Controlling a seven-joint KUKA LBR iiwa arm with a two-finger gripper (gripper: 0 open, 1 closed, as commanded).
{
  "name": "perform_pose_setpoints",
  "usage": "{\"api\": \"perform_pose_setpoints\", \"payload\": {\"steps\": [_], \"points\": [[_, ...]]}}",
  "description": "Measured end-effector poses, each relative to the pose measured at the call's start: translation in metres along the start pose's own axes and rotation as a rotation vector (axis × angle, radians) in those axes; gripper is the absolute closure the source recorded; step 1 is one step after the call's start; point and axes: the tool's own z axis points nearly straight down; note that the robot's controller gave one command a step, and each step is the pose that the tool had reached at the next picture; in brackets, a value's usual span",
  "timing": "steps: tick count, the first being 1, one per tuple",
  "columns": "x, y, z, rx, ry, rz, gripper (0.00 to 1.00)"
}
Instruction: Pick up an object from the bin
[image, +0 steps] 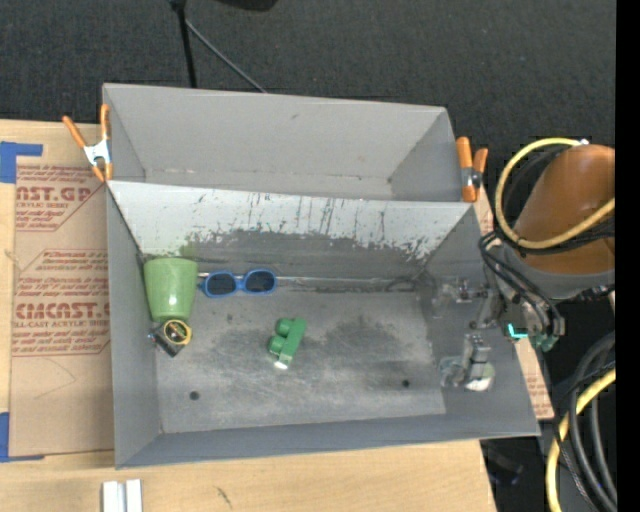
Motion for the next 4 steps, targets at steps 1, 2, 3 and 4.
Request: {"api": "perform_pose_setpoints", "payload": {"steps": [1, 2, 3, 4], "points": [[-0.009, -0.031, 0.095, -0.003, 0.002, 0.094, 0.00], [0.012, -0.019, 0.132, 0.000, -0.002, 0.095, 0.00], [0.010, -0.020, 0.130, 0.001, -0.006, 0.094, 1.00], [-0.011, -0.006, 0.002, 0.003, -0.016, 0.064, 1.00]]}}
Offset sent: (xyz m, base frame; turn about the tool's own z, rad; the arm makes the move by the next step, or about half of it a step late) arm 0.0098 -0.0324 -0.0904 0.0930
